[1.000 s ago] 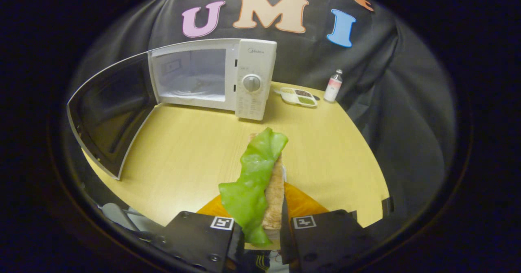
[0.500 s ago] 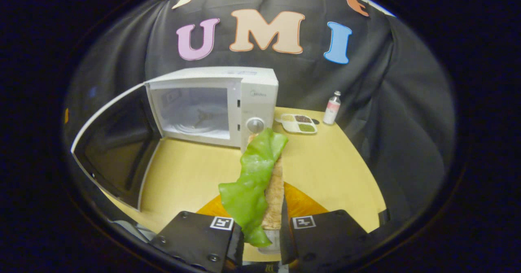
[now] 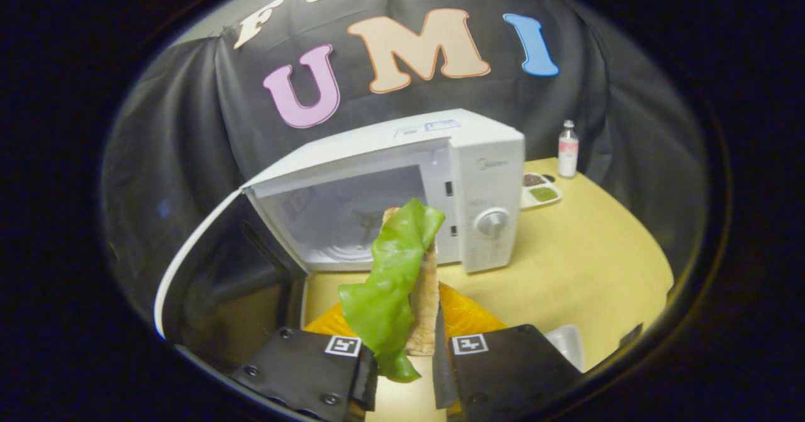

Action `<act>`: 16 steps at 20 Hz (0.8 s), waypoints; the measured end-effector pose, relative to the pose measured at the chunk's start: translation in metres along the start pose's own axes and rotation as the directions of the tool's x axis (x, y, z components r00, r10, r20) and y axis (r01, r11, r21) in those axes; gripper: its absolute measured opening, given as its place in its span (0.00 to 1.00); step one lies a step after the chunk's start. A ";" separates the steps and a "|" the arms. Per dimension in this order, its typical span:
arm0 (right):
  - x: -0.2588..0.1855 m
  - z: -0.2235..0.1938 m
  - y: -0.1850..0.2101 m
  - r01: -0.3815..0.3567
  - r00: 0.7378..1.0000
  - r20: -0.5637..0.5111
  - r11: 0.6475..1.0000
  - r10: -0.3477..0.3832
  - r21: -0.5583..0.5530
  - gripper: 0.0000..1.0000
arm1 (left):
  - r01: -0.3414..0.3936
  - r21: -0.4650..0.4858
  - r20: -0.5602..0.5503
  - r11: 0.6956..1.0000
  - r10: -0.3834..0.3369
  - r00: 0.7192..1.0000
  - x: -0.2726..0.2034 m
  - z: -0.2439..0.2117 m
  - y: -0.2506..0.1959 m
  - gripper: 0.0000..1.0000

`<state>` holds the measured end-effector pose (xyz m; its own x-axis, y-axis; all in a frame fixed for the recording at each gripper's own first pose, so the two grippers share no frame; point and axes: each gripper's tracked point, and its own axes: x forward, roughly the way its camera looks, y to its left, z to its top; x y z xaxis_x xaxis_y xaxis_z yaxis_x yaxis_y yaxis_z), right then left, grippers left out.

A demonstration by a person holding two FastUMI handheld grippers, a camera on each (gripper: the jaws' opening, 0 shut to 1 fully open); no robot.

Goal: Open the microwave oven with the left hand, put the food in, and close the microwave oven.

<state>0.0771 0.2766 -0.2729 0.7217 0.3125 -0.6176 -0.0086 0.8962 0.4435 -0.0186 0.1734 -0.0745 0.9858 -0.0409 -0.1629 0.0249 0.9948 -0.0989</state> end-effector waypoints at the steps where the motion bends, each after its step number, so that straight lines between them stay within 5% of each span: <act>1: 0.011 -0.001 0.010 -0.008 1.000 -0.007 0.999 0.008 0.038 0.33 | 0.002 0.006 0.005 1.000 -0.002 1.000 0.002 0.002 -0.001 0.94; 8: 0.073 0.008 0.068 -0.065 0.998 0.023 0.970 0.061 0.235 0.37 | 0.079 0.045 -0.027 0.996 -0.078 0.997 -0.001 0.000 -0.014 0.94; 16: 0.140 0.019 0.096 -0.077 0.993 0.109 0.906 0.035 0.415 0.31 | 0.028 0.042 -0.100 0.999 -0.023 0.995 -0.014 -0.023 0.015 0.94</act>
<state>0.1901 0.4006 -0.3047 0.7919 0.3076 -0.5275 0.2240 0.6573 0.7196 -0.0361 0.1865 -0.0964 0.9634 -0.0732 -0.2580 0.0592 0.9963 -0.0616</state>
